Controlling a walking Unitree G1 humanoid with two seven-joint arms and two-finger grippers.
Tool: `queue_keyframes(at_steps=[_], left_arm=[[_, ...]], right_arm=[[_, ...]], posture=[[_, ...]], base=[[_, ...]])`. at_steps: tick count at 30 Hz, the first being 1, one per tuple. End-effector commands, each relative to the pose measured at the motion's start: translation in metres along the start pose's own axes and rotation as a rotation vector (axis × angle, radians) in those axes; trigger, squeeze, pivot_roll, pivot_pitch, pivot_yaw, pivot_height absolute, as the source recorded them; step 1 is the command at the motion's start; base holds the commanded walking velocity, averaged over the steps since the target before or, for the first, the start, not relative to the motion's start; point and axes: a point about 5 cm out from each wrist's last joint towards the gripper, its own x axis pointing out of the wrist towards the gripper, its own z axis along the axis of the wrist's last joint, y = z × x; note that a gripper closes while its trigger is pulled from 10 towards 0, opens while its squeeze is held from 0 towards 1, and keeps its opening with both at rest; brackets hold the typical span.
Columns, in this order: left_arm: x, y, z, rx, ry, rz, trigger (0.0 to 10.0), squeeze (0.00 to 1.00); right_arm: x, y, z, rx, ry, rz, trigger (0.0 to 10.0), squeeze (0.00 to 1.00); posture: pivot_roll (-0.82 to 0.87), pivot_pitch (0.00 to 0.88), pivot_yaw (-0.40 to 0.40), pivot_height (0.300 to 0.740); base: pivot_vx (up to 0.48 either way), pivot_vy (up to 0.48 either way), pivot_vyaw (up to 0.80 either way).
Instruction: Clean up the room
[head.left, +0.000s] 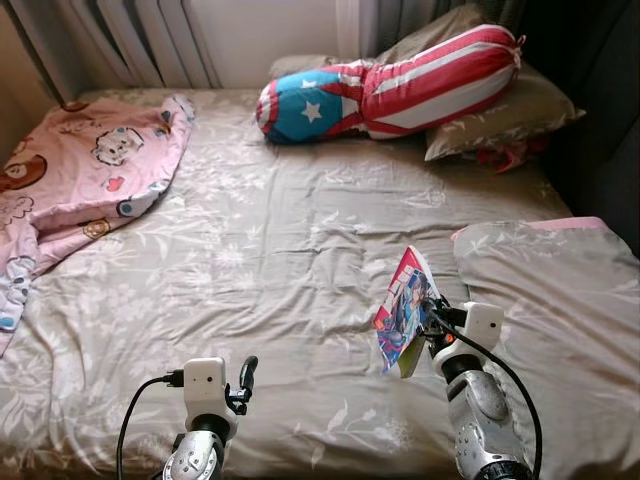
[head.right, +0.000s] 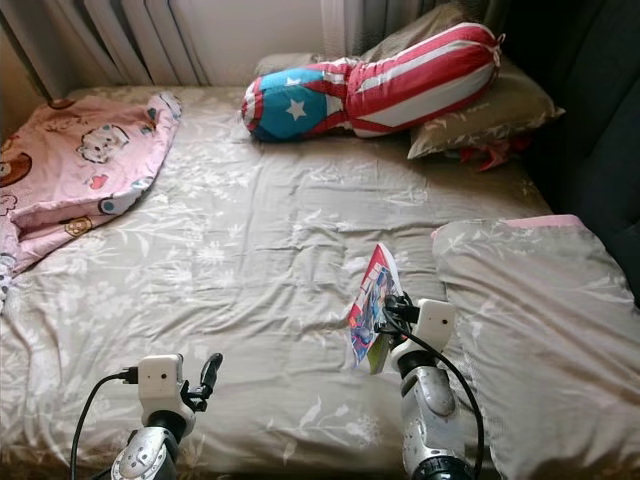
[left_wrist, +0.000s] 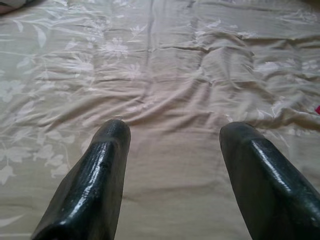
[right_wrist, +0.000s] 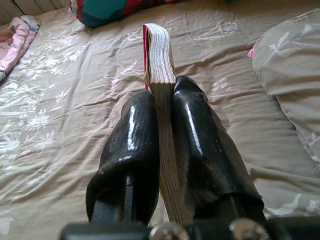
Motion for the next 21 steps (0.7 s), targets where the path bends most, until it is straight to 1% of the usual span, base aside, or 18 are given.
queue_keyframes(at_steps=[1,11,13,15,21], left_arm=[[-0.003,0.003,-0.006,0.018,0.03,0.004,10.0,0.0],[-0.003,0.007,-0.01,0.018,0.04,0.018,10.0,0.0],[-0.003,0.009,-0.012,0.019,0.044,0.023,10.0,0.0],[-0.003,0.01,-0.013,0.019,0.046,0.026,10.0,0.0],[-0.003,0.013,-0.016,0.02,0.053,0.032,10.0,0.0]], right_arm=[[0.001,0.0,0.005,-0.005,-0.032,-0.002,10.0,0.0],[0.0,-0.001,0.003,-0.006,-0.021,-0.006,10.0,0.0],[0.002,0.0,0.0,-0.017,0.011,-0.008,10.0,0.0],[0.002,0.002,0.0,-0.017,0.008,-0.007,10.0,0.0],[0.001,0.003,0.0,-0.022,-0.003,-0.015,10.0,0.0]], posture=[[-0.06,0.106,0.019,0.681],[-0.04,0.136,0.016,0.681],[-0.04,0.137,0.016,0.681],[-0.04,0.145,0.018,0.672],[-0.04,0.15,0.019,0.672]], base=[[0.0,0.0,0.0],[0.0,0.0,0.0],[0.0,0.0,0.0],[0.0,0.0,0.0],[0.0,0.0,0.0]])
